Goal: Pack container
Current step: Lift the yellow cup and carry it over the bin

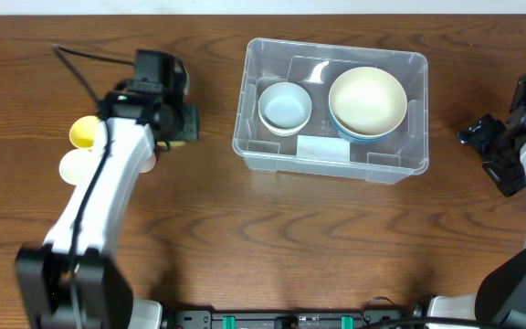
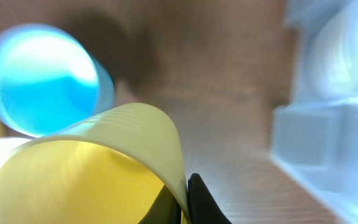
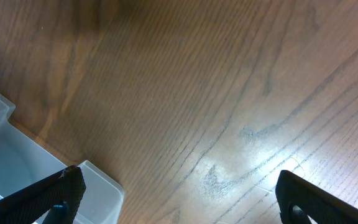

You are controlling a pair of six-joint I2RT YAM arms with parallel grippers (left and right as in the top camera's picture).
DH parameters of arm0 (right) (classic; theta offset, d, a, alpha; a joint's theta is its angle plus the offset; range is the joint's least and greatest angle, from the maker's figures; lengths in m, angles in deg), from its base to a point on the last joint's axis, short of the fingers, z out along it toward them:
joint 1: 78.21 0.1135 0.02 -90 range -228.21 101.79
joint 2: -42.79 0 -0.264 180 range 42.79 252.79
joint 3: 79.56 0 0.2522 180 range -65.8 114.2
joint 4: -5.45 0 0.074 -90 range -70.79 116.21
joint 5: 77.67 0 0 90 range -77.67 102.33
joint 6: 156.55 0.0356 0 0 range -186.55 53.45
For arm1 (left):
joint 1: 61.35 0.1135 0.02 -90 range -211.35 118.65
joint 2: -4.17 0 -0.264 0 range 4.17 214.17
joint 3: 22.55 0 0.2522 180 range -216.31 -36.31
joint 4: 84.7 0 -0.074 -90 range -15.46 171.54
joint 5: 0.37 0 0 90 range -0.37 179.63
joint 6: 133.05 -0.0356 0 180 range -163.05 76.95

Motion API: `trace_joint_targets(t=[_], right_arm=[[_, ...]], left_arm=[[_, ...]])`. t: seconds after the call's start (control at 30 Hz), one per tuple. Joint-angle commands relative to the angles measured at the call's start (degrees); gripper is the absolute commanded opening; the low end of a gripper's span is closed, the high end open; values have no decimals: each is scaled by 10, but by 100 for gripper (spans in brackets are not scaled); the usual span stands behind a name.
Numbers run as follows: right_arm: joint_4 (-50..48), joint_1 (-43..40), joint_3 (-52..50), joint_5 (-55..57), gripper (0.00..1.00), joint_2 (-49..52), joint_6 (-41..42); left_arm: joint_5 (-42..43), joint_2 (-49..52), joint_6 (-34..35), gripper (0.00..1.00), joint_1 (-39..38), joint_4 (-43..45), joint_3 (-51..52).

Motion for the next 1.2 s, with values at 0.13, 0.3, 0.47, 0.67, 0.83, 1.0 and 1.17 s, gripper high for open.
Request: trace_joint_targets(t=[0.13,0.3,0.47,0.67,0.83,1.0,1.17], right_arm=[[0,-2,-2,4,99,0,8],[0,-2,-2,4,99,0,8],[0,-2,-2,4,99,0,8],[0,-2,-2,4,99,0,8],[0,-2,-2,4,99,0,8],[0,-2,-2,4,99,0,8],[0,-2,-2,4,99,0,8]], left_arm=[[2,-135,5,6,-50,28,-51],[1,-175,-36,6,-127,71,-51],[1,-139,-72,6,-200,94,-51],[1,-72,-75,6,-244,124,-51],[1,-30,-75,6,-246,123,-50],[1,0,-75,6,-246,120,-50],[1,27,-75,5,-246,111,-49]])
